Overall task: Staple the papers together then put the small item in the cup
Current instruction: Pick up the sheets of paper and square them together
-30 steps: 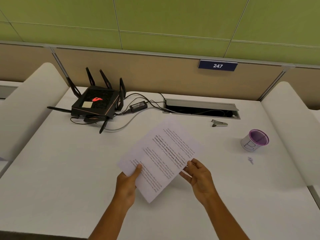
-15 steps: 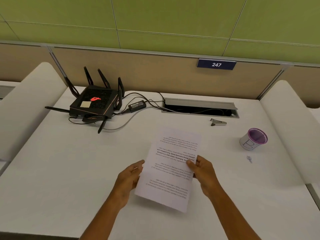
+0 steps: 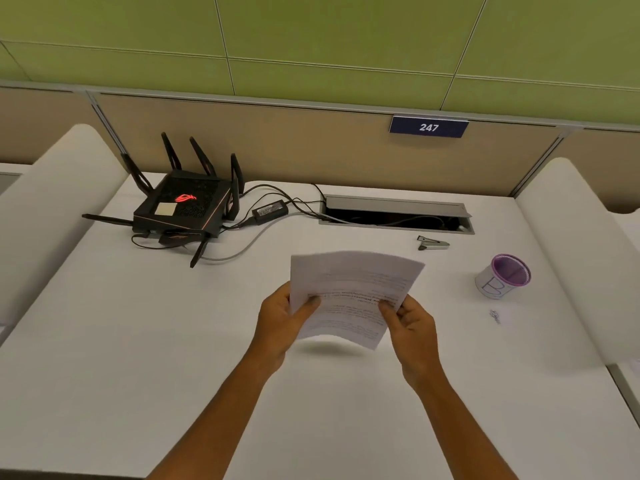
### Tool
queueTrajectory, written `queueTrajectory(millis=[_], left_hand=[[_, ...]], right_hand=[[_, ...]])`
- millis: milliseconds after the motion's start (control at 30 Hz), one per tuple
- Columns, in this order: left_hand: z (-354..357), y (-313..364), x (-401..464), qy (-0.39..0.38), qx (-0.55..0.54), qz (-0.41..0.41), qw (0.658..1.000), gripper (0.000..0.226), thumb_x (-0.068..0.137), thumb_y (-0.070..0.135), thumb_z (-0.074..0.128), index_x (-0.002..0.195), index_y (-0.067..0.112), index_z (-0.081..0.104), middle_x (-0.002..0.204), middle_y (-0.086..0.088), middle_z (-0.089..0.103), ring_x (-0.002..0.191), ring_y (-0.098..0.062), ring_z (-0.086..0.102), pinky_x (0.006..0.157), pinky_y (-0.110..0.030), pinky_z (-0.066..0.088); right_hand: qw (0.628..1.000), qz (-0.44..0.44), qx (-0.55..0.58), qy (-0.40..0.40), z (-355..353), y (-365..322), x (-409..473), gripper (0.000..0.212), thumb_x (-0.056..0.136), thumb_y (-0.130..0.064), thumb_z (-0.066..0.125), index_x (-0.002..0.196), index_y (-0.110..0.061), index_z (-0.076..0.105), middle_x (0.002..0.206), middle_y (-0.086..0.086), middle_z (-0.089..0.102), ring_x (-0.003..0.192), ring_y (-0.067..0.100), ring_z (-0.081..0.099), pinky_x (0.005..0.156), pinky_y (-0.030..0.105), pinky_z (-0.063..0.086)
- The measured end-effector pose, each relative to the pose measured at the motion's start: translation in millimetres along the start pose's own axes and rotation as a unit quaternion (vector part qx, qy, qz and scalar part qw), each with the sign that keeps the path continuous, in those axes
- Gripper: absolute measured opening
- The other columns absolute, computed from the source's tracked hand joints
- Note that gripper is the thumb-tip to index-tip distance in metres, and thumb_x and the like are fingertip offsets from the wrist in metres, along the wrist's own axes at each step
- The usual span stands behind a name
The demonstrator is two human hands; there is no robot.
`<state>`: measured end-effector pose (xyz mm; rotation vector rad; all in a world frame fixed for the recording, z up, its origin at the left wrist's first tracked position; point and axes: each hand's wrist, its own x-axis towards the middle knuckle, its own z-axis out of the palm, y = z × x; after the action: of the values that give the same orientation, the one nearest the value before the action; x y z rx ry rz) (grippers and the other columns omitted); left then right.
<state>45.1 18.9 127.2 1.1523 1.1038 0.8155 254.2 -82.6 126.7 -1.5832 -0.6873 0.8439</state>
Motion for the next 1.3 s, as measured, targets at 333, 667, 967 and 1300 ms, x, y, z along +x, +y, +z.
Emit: queueTrajectory(millis=[333, 667, 967, 1300], left_hand=[[3.2, -18.2, -8.5, 0.016, -0.001, -0.036, 0.999, 0.025, 0.091, 0.023, 0.083, 0.110, 0.036, 0.074, 0.109, 0.009, 0.080, 0.102, -0.010, 0.075, 0.085, -0.025, 0.062], [0.0, -24.7, -11.6, 0.039, -0.003, -0.072, 0.997, 0.009, 0.093, 0.029, 0.080, 0.101, 0.027, 0.080, 0.092, 0.011, 0.084, 0.095, -0.019, 0.079, 0.079, -0.029, 0.064], [-20.9, -21.7, -17.0, 0.129, -0.210, -0.091, 0.965, 0.023, 0.094, 0.023, 0.077, 0.116, 0.030, 0.076, 0.116, 0.010, 0.082, 0.114, -0.018, 0.074, 0.099, -0.042, 0.058], [-6.4, -53.3, -47.4, 0.124, -0.320, -0.142, 0.928, 0.050, 0.090, 0.017, 0.076, 0.138, 0.024, 0.066, 0.130, -0.004, 0.078, 0.118, -0.025, 0.076, 0.088, -0.042, 0.068]], right_hand=[[1.000, 0.020, -0.005, -0.006, 4.9, 12.4, -6.3, 0.021, 0.104, -0.018, 0.061, 0.115, -0.029, 0.075, 0.108, -0.010, 0.079, 0.100, 0.008, 0.073, 0.082, 0.024, 0.061], [0.995, 0.063, -0.006, -0.072, -4.3, 25.7, -4.3, 0.018, 0.097, -0.017, 0.072, 0.114, -0.020, 0.075, 0.107, -0.005, 0.081, 0.100, 0.015, 0.077, 0.086, 0.031, 0.063], [0.980, 0.134, 0.095, -0.114, -25.2, 34.2, -2.7, 0.032, 0.088, -0.012, 0.077, 0.117, -0.001, 0.073, 0.114, 0.021, 0.077, 0.108, 0.043, 0.072, 0.100, 0.057, 0.057], [0.985, 0.148, 0.090, -0.028, 9.0, 32.2, -21.2, 0.029, 0.091, -0.011, 0.077, 0.119, -0.016, 0.074, 0.111, 0.003, 0.081, 0.102, 0.025, 0.078, 0.087, 0.050, 0.064]])
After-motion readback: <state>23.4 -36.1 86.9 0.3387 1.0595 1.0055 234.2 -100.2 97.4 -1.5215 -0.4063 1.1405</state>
